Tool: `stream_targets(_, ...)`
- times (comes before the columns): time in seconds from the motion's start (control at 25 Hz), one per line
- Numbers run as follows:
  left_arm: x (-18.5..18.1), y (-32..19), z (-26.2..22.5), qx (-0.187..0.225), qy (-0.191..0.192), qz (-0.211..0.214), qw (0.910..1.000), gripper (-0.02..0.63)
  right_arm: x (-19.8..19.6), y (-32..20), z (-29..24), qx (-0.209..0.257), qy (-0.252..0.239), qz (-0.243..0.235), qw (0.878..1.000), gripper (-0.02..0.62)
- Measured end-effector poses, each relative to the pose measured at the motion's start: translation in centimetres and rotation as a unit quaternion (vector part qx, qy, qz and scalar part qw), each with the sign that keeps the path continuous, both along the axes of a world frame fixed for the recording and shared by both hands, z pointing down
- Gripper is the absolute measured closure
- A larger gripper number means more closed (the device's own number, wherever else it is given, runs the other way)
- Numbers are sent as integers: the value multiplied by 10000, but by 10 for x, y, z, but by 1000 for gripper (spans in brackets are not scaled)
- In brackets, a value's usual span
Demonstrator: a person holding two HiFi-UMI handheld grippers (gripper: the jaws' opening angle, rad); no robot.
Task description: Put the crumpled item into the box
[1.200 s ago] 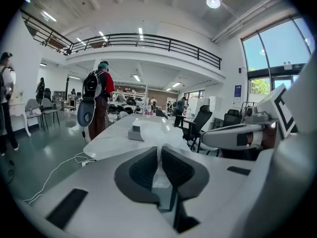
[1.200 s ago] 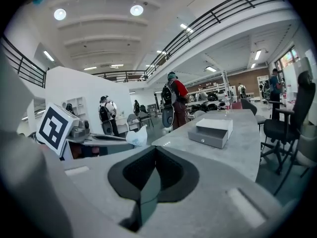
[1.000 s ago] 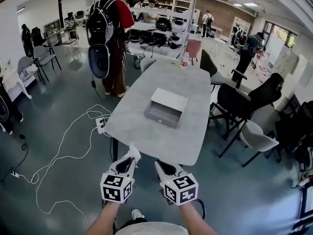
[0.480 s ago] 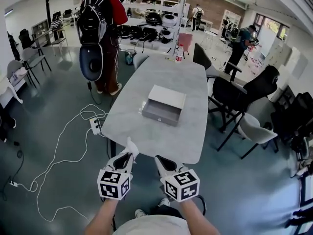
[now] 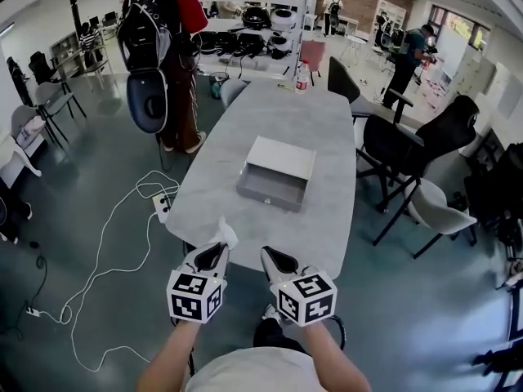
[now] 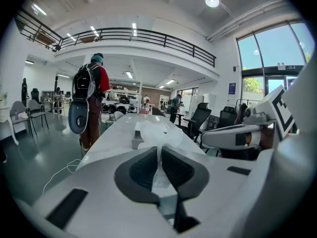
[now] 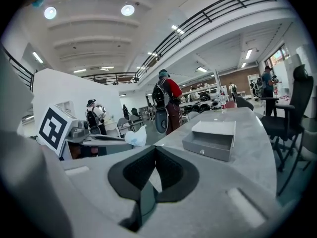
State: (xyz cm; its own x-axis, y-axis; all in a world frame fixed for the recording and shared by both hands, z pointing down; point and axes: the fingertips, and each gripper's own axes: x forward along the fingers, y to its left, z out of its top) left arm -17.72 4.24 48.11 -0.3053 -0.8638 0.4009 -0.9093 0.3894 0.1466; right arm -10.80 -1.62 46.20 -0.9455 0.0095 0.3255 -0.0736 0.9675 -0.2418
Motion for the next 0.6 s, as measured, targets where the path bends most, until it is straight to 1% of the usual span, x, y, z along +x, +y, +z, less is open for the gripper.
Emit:
stream_targets(0.28,-30,-70,-2,-207,-51,109,9997,577,-31,-69,-1,-164,-1,68,9998,591)
stream_targets(0.6,-55,-144,13,-449,-24,162,9989,578,-61,-143,11,-321,48,50,9995,591)
